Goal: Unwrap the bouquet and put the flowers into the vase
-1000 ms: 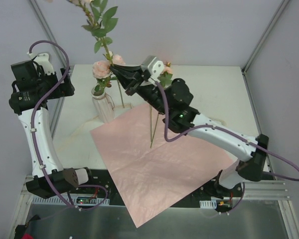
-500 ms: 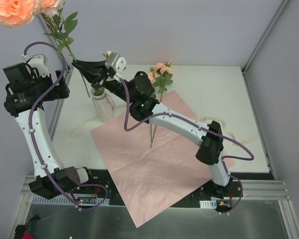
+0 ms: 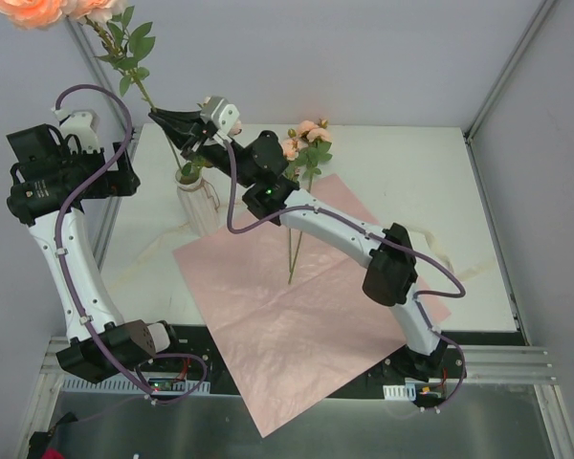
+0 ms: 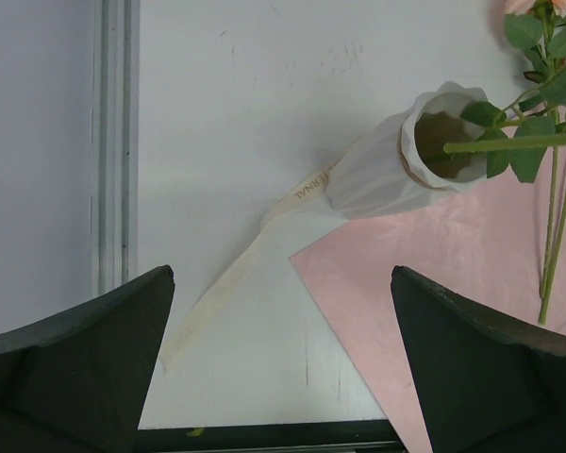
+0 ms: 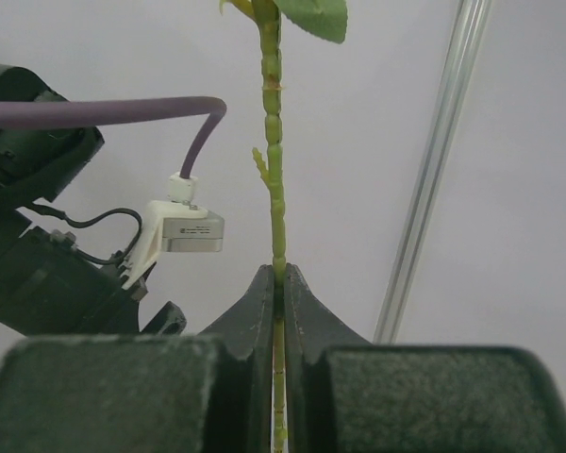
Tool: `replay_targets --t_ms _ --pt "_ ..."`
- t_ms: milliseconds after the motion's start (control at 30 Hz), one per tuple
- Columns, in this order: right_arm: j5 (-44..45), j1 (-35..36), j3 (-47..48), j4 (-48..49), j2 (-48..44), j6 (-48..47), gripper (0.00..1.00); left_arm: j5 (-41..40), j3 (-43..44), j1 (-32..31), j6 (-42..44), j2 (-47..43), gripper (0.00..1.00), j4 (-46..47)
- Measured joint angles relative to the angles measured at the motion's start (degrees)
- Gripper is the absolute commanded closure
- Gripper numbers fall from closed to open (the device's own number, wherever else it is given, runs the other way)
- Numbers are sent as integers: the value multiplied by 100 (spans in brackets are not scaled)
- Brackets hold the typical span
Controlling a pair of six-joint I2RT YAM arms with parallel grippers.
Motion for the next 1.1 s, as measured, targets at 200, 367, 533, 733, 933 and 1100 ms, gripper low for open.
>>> replay_targets --t_ms 200,367,533,733,933,1100 --pt "-15 -107 267 -24 264 -4 100 151 0 28 129 -2 1 -61" --pt "-15 -133 289 -26 308 -2 99 188 0 37 186 -2 1 -125" --pt "52 -140 -129 52 278 42 79 293 0 37 201 -2 1 -190" --pt "297 -122 -811 -868 273 302 44 321 0 37 197 -2 1 -256" --pt "542 -70 -793 -2017 153 457 34 407 0 37 195 -2 1 -267" --pt "568 13 -743 -3093 -306 632 31 407 0 37 190 -2 1 -273"
